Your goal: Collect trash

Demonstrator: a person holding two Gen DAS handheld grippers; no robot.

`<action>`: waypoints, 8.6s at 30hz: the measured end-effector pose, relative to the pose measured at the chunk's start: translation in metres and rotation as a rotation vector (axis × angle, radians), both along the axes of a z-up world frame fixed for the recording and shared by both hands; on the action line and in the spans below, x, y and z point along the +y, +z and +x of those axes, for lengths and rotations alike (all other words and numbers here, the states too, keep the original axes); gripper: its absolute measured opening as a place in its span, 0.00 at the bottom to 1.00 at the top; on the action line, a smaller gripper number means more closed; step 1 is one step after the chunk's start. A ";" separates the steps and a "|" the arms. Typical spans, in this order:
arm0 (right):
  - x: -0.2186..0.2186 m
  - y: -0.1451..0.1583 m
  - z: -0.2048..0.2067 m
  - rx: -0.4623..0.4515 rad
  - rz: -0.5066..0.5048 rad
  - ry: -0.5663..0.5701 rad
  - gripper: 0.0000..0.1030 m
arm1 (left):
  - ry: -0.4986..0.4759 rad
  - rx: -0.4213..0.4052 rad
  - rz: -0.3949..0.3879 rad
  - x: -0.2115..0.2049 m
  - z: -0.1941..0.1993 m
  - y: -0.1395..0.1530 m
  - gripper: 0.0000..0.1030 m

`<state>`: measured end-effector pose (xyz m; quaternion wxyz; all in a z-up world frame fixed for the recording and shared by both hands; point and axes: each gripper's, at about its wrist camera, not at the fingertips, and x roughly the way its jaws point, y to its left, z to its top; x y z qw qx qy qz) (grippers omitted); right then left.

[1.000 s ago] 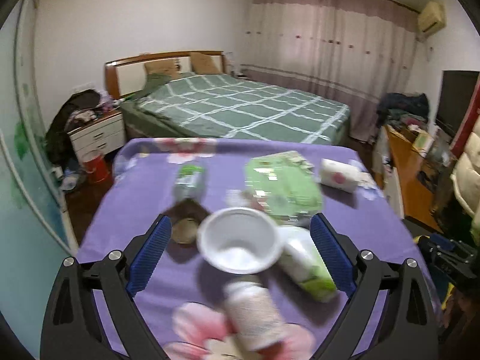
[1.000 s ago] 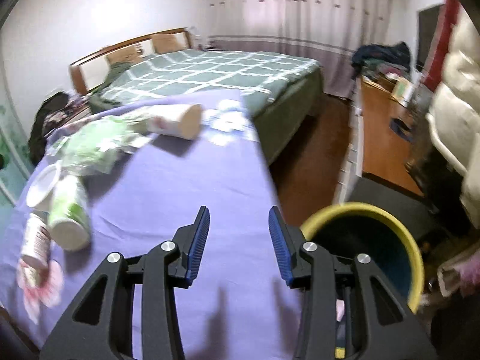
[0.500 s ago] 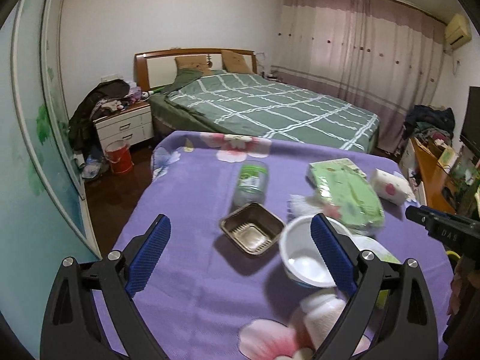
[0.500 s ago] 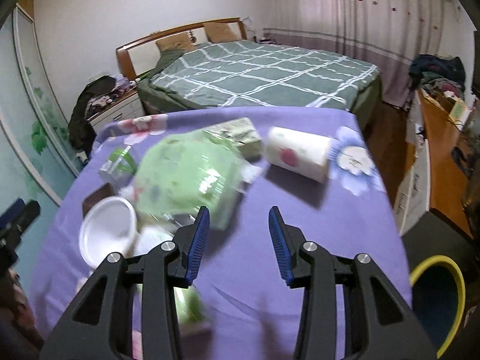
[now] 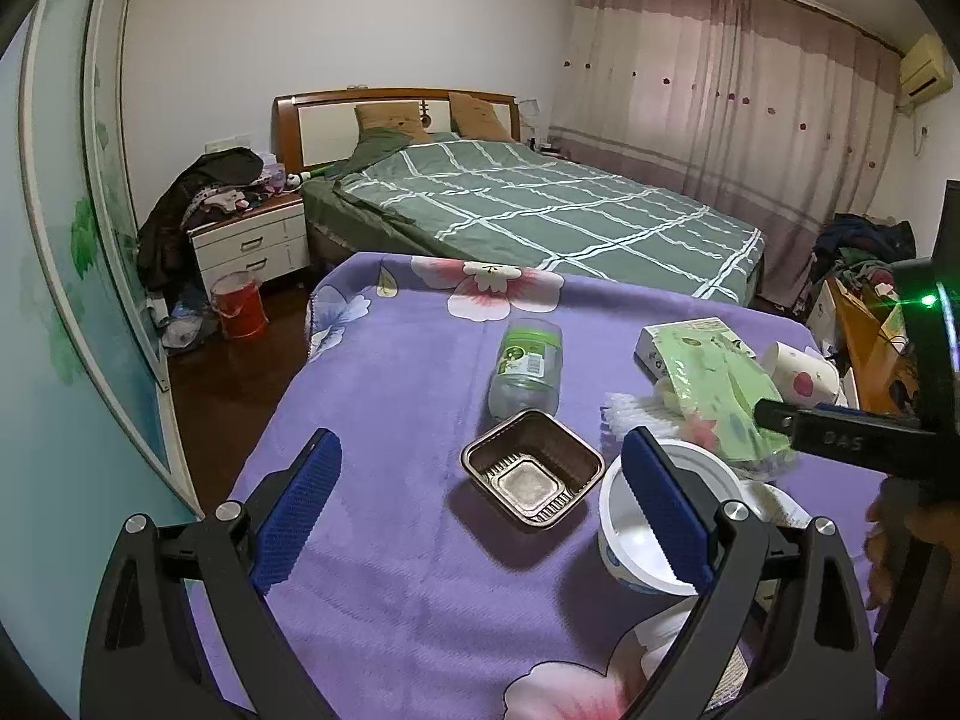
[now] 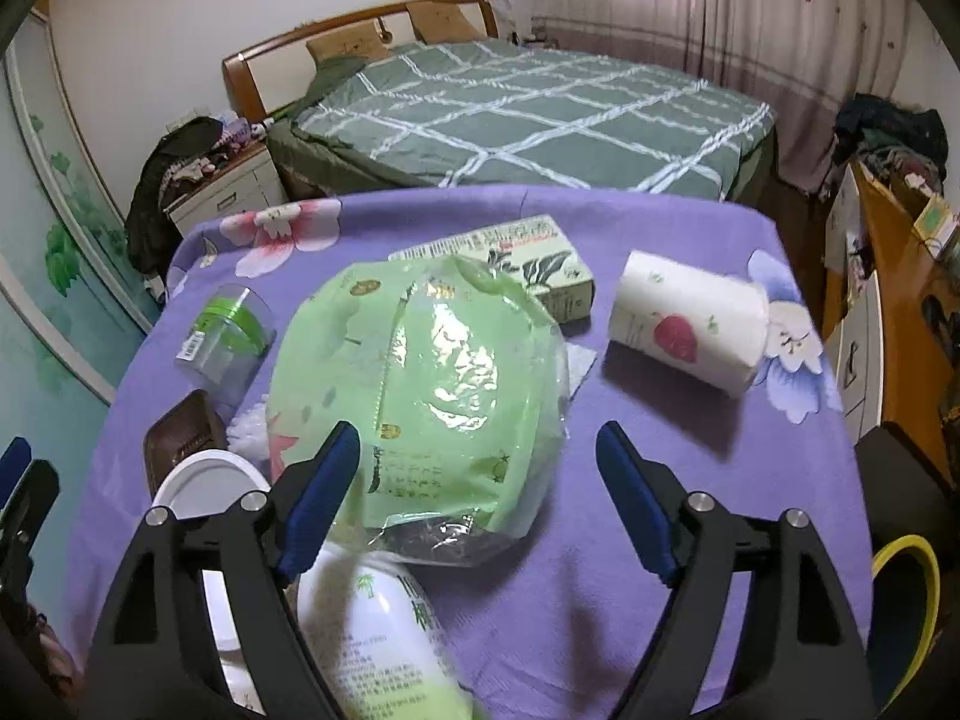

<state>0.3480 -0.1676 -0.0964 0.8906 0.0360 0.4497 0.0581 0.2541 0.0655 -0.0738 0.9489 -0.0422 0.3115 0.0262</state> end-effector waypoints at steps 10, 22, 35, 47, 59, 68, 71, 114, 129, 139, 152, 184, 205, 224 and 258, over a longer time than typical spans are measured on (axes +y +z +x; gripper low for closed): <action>-0.004 -0.009 -0.002 0.034 0.038 -0.008 0.37 | -0.006 0.005 -0.011 -0.001 -0.001 0.000 0.90; -0.013 0.011 -0.024 -0.034 0.046 0.004 0.01 | -0.028 -0.012 -0.001 -0.011 -0.013 0.009 0.90; -0.051 0.046 -0.079 -0.143 0.038 -0.038 0.01 | -0.069 -0.053 0.011 -0.035 -0.046 0.029 0.90; -0.093 0.079 -0.159 -0.242 0.032 -0.060 0.01 | -0.125 -0.096 0.024 -0.075 -0.095 0.048 0.91; -0.170 0.070 -0.221 -0.252 -0.002 -0.192 0.01 | -0.191 -0.094 0.053 -0.115 -0.123 0.052 0.91; -0.237 0.027 -0.246 -0.176 -0.023 -0.352 0.01 | -0.210 -0.055 0.064 -0.135 -0.128 0.044 0.91; -0.255 0.014 -0.249 -0.154 -0.022 -0.394 0.01 | -0.214 -0.044 0.070 -0.141 -0.130 0.042 0.91; -0.269 -0.025 -0.242 -0.088 0.056 -0.410 0.16 | -0.083 0.229 0.033 -0.123 -0.088 -0.049 0.73; -0.265 -0.027 -0.239 -0.084 0.067 -0.394 0.16 | -0.119 0.239 0.074 -0.133 -0.084 -0.062 0.50; -0.266 -0.025 -0.239 -0.090 0.070 -0.389 0.16 | -0.249 0.165 0.093 -0.143 -0.116 -0.026 0.47; -0.275 -0.017 -0.250 -0.122 0.084 -0.404 0.16 | -0.414 0.112 0.103 -0.191 -0.145 0.006 0.46; -0.381 -0.038 -0.300 -0.112 0.071 -0.622 0.16 | -0.892 0.168 0.083 -0.466 -0.104 -0.012 0.46; -0.356 -0.039 -0.285 -0.102 0.076 -0.558 0.24 | -0.776 0.134 0.038 -0.390 -0.113 0.004 0.81; -0.175 -0.006 -0.185 -0.109 0.078 -0.120 0.24 | -0.159 0.088 0.022 -0.100 -0.097 0.011 0.85; 0.026 -0.014 0.034 0.094 -0.023 0.248 0.38 | -0.116 0.118 -0.017 -0.052 -0.058 -0.011 0.85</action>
